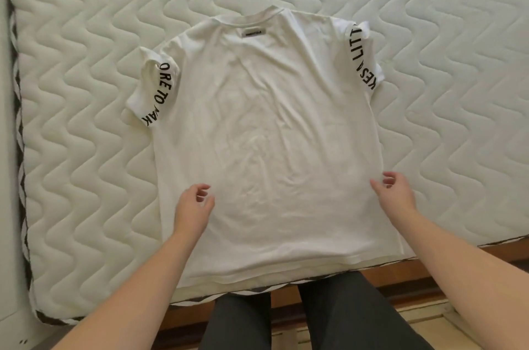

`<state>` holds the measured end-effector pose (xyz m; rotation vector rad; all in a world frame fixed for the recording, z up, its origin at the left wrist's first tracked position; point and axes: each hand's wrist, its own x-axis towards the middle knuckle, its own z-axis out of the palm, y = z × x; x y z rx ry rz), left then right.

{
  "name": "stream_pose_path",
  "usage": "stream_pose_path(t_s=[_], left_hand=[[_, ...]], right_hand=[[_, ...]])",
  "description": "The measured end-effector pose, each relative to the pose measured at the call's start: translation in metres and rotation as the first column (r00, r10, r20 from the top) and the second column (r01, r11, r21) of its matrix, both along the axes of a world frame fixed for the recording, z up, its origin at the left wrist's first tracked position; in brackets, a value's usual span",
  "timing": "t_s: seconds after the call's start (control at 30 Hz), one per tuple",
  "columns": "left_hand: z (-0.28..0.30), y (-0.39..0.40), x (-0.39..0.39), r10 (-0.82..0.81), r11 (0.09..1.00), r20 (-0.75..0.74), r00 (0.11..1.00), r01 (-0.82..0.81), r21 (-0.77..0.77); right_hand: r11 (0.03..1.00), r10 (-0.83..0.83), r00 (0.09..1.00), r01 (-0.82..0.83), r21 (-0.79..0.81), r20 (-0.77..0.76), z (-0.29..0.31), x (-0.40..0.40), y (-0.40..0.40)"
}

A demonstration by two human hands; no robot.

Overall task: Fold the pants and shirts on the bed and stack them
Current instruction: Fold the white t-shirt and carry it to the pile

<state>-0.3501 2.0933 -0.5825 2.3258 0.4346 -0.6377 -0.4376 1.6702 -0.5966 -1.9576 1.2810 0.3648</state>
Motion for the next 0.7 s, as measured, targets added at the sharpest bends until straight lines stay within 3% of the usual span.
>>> stream_pose_path(t_s=[0.13,0.33,0.53,0.7], left_hand=[[0.002,-0.078,0.061,-0.256,0.965,0.103,0.961,0.261,-0.037],[-0.016,-0.172,0.135,-0.621,0.784,0.183,0.762,0.603,0.148],[-0.052,-0.245,0.202,-0.764,0.639,0.161,0.625,0.697,0.325],[-0.074,-0.285,0.256,-0.736,0.673,0.272,0.620,0.626,0.395]], right_hand=[[1.000,-0.014,0.991,0.012,0.016,0.134,-0.001,0.063,-0.005],[0.999,-0.021,0.964,0.011,0.039,0.264,-0.007,0.133,-0.035],[0.999,-0.020,0.948,0.010,0.032,0.319,-0.018,0.194,-0.080],[0.998,0.049,0.950,-0.058,0.018,0.308,-0.034,0.238,-0.104]])
